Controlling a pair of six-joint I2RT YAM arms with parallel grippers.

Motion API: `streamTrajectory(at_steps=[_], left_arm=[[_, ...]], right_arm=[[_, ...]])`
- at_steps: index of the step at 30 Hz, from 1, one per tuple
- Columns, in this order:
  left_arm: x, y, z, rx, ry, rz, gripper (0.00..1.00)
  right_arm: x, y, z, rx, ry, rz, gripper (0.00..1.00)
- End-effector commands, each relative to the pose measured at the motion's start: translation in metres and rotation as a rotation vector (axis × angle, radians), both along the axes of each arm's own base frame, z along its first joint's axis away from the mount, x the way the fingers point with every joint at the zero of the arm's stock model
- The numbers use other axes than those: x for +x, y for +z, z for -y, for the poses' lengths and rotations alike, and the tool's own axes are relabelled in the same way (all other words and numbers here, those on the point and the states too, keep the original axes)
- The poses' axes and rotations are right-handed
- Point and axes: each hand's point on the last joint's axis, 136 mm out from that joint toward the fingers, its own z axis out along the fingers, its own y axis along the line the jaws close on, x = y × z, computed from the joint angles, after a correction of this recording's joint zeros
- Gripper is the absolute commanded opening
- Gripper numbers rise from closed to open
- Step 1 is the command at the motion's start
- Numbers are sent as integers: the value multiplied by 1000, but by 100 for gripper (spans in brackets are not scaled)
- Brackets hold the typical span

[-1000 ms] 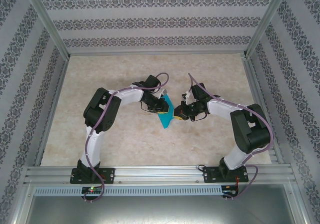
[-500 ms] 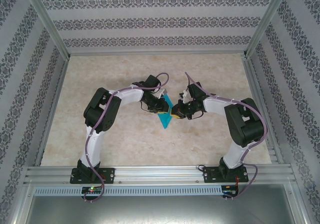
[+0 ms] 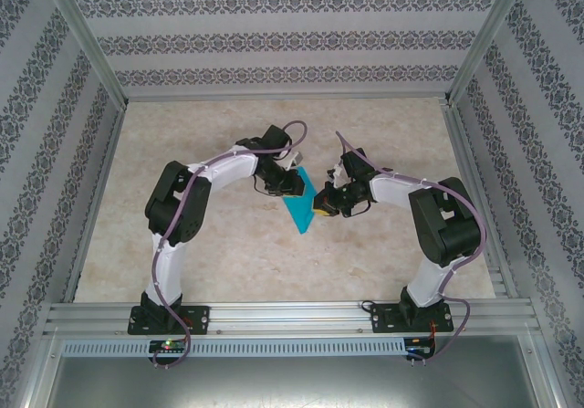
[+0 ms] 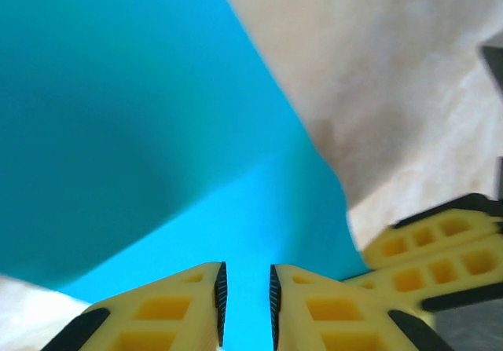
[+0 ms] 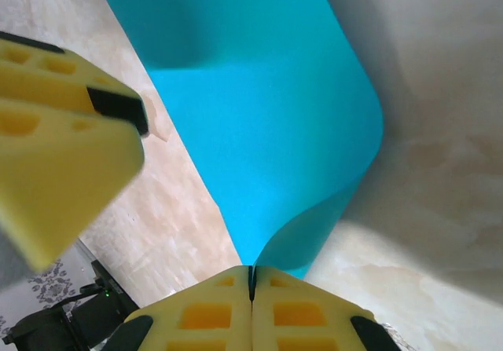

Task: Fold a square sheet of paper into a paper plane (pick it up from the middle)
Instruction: Fourth fold the wing at the center of the table.

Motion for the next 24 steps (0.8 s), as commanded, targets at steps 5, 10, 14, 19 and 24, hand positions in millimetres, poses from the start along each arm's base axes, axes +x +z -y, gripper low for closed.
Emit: streamTrajectory(at_steps=[5, 10, 14, 19, 24], left_arm=[[6, -17, -35, 141, 2, 0, 24], [8, -29, -35, 147, -1, -20, 24], [6, -36, -35, 149, -7, -36, 24], [5, -43, -34, 145, -9, -50, 24], [3, -48, -35, 140, -8, -62, 24]], right_arm=[[1, 0, -3, -28, 27, 12, 6], [1, 2, -5, -25, 34, 14, 6], [2, 5, -9, -21, 40, 19, 6], [3, 6, -15, -17, 53, 20, 6], [5, 5, -19, -16, 56, 20, 7]])
